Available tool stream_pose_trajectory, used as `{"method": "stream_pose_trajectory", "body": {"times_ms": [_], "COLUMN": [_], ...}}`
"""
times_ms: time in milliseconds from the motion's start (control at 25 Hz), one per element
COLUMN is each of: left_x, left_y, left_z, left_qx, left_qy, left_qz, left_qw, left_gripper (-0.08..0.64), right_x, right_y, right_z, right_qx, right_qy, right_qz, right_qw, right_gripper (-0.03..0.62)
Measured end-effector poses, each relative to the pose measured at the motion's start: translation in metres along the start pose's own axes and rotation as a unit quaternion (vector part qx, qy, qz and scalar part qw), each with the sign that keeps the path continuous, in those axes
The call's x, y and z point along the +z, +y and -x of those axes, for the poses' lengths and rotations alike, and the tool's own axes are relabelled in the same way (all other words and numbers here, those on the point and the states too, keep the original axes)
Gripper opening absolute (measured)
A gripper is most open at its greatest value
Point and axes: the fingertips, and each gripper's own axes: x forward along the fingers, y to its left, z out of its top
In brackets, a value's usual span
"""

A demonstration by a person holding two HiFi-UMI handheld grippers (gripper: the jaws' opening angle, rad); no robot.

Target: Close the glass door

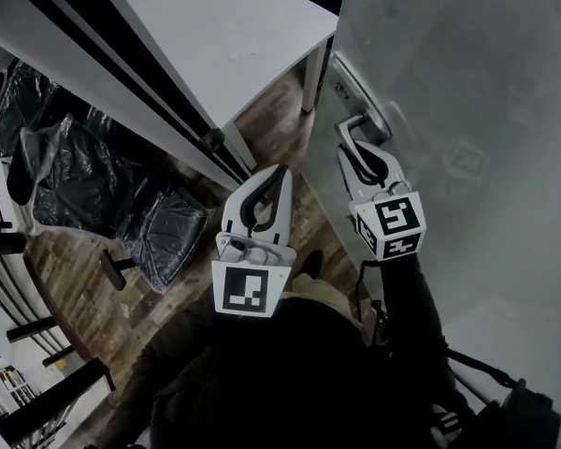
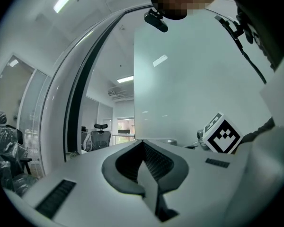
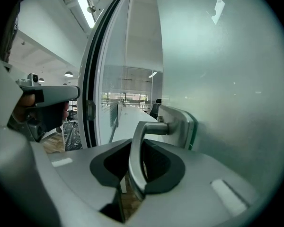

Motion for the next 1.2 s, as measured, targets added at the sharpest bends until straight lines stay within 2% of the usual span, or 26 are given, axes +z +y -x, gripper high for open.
{"method": "stream_pose_trajectory", "body": {"times_ms": [240, 600, 800, 1200], "left_x": [0.011, -0.001, 0.001, 0.015], "left_y": [0.019, 0.035, 0.036, 0.02], "left_z": [0.017, 0.039, 0.047, 0.083], "left_qx": [-0.044, -0.087, -0.088, -0.051], "left_qy": [-0.003, 0.003, 0.002, -0.006], "left_qz": [0.004, 0.012, 0.014, 0.011], "left_qw": [0.999, 0.9961, 0.996, 0.9986], "left_gripper": [-0.003, -0.003, -0.003, -0.003], "right_x": [0.01, 0.01, 0.011, 0.009], "right_y": [0.029, 0.07, 0.089, 0.128], "right_z": [0.004, 0.007, 0.007, 0.018], "right_qx": [0.005, 0.024, 0.042, 0.071], "right_qy": [-0.008, -0.012, -0.013, -0.005], "right_qz": [-0.01, -0.001, 0.002, 0.01], "right_qw": [1.0, 1.0, 0.999, 0.997], "right_gripper": [0.058, 0.058, 0.058, 0.057]}}
